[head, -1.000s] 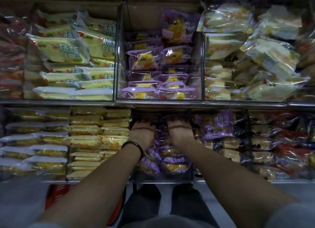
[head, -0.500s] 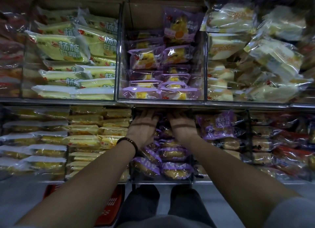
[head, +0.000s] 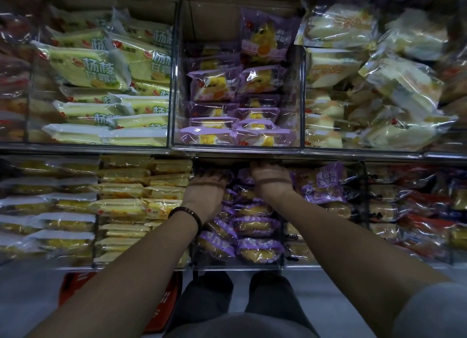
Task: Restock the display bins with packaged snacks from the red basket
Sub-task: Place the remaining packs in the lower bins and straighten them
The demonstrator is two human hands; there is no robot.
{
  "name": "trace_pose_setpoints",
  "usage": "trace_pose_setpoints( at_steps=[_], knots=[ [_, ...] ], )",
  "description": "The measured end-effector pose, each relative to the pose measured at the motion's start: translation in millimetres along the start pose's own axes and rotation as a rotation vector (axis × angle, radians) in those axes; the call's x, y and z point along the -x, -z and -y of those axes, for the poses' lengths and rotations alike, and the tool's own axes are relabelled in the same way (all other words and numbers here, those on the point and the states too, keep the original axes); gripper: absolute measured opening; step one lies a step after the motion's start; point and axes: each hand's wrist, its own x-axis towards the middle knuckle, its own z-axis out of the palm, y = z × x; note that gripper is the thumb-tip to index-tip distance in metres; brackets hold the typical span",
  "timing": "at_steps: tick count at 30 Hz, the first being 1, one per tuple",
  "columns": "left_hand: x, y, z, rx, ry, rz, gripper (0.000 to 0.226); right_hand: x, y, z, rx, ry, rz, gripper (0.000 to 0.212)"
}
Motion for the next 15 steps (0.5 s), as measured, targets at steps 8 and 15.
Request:
trace_pose_setpoints(
  at_steps=[8,15],
  knots=[
    [5.2,6.4,6.7,-0.035,-0.032,0.033,0.072,3.5,11.5,-1.0,0.001,-0.065,0.018,0.045],
    [6.8,6.6,2.5,-0.115,-0.029,0.026,0.062,22.0,4.2,-10.1,-0.083,-0.139,-0.129,0.039]
  ],
)
